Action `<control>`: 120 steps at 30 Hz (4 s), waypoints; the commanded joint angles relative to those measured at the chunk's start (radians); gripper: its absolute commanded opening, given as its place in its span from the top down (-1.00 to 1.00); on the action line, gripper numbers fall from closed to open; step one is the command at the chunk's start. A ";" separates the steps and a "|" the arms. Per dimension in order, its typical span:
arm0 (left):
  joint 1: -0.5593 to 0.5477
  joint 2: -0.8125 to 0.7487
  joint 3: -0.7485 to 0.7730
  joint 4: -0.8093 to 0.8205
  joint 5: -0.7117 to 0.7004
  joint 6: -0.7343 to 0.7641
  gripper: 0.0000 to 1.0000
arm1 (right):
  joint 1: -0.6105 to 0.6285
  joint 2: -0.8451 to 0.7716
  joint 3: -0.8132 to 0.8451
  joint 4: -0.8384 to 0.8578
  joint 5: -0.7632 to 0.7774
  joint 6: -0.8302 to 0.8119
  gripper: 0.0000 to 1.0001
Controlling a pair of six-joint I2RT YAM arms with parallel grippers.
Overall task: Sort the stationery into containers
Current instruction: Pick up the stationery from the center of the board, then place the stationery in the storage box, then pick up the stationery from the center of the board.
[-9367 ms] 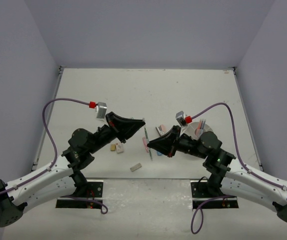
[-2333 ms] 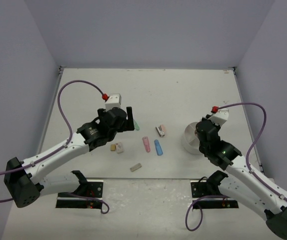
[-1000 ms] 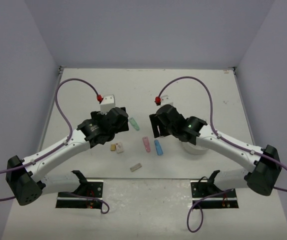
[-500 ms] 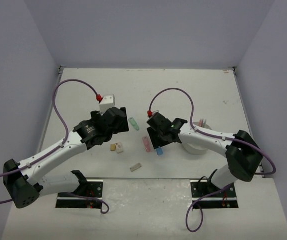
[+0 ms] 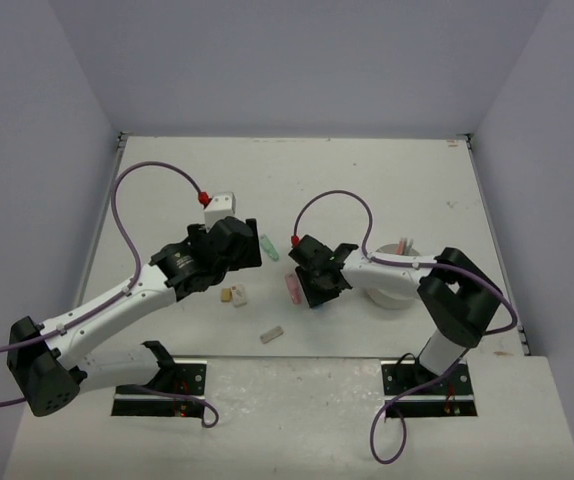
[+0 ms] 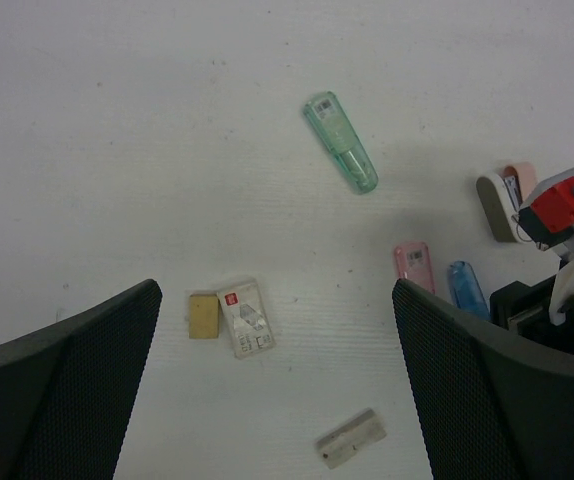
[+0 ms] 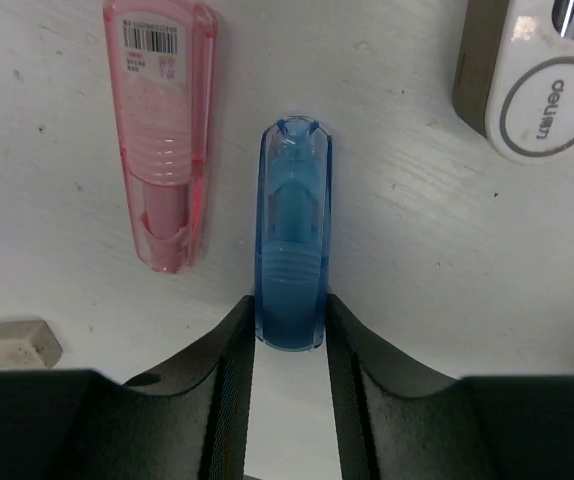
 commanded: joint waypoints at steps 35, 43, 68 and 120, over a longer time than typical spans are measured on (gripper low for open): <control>-0.020 0.131 -0.162 1.066 0.973 -0.221 0.09 | 0.028 -0.957 -0.277 0.257 -0.071 -0.083 1.00; -0.033 0.172 -0.080 0.996 0.950 -0.144 1.00 | 0.029 -0.963 -0.282 0.247 -0.003 -0.068 0.80; -0.129 0.582 0.219 1.100 0.584 0.029 1.00 | 0.029 -1.182 0.056 -0.660 0.749 0.368 -0.98; 0.144 -0.108 -0.052 0.285 0.053 -0.010 -1.00 | 0.046 -0.249 0.117 0.013 0.167 0.098 -0.47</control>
